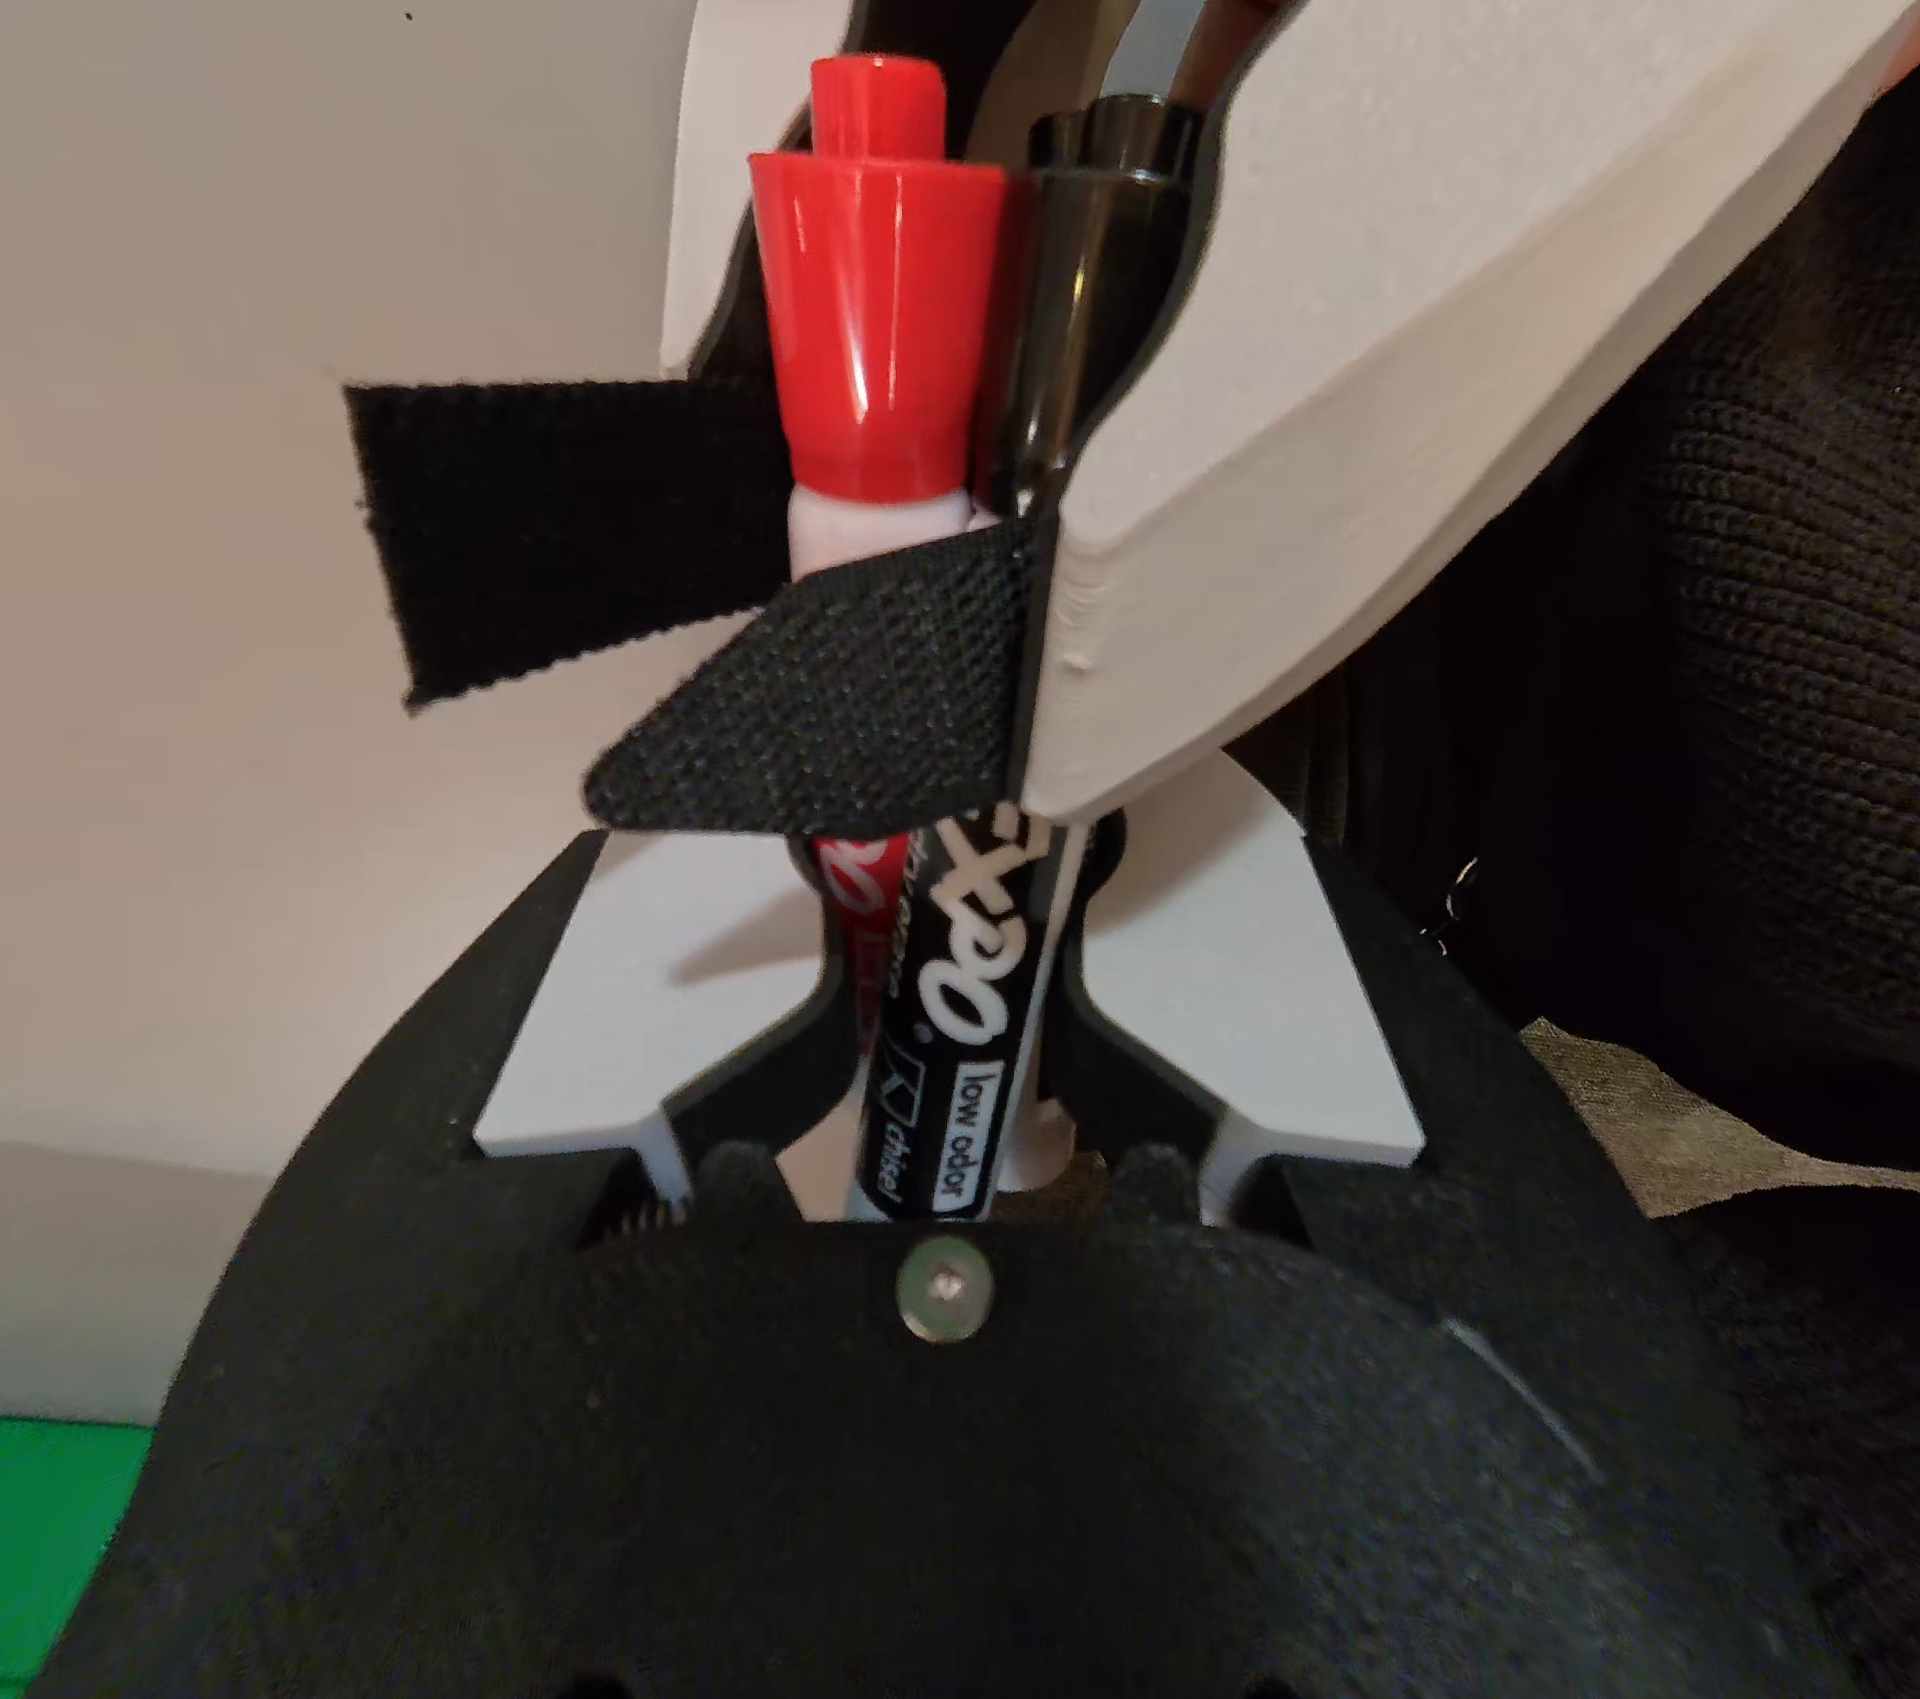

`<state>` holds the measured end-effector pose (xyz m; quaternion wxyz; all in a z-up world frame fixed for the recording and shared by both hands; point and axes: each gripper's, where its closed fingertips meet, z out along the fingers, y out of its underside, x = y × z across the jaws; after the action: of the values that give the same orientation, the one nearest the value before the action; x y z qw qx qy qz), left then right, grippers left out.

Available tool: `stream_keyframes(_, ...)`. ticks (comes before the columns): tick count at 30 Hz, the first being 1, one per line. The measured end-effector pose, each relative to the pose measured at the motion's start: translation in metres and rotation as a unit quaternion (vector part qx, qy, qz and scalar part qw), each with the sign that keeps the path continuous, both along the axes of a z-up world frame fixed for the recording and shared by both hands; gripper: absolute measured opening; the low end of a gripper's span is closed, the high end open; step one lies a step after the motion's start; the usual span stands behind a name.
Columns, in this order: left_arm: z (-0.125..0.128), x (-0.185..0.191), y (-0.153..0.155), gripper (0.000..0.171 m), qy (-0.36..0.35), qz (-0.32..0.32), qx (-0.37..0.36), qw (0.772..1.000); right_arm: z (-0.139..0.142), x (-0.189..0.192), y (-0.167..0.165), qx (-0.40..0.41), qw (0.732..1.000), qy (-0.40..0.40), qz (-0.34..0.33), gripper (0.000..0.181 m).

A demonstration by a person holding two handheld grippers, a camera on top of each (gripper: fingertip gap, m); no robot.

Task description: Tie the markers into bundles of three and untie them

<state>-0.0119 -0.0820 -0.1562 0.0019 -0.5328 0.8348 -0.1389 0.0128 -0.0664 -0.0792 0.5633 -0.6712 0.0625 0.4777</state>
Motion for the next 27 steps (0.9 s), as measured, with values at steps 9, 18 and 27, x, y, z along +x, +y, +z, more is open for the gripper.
stream_keyframes(9, -0.001, 0.001, 0.001, 0.043, 0.0, -0.001, 0.01, 1.0, -0.002, 0.002, 0.0, -0.017, 1.0, 0.012, 0.003, 0.039)
stream_keyframes(18, -0.004, -0.001, 0.001, 0.042, 0.01, -0.003, 0.017, 1.0, -0.009, -0.001, -0.003, -0.059, 0.997, -0.018, 0.034, 0.04)
stream_keyframes(27, -0.003, -0.002, 0.001, 0.042, 0.01, -0.002, 0.015, 1.0, -0.012, 0.003, -0.007, -0.063, 0.99, -0.115, 0.043, 0.049)
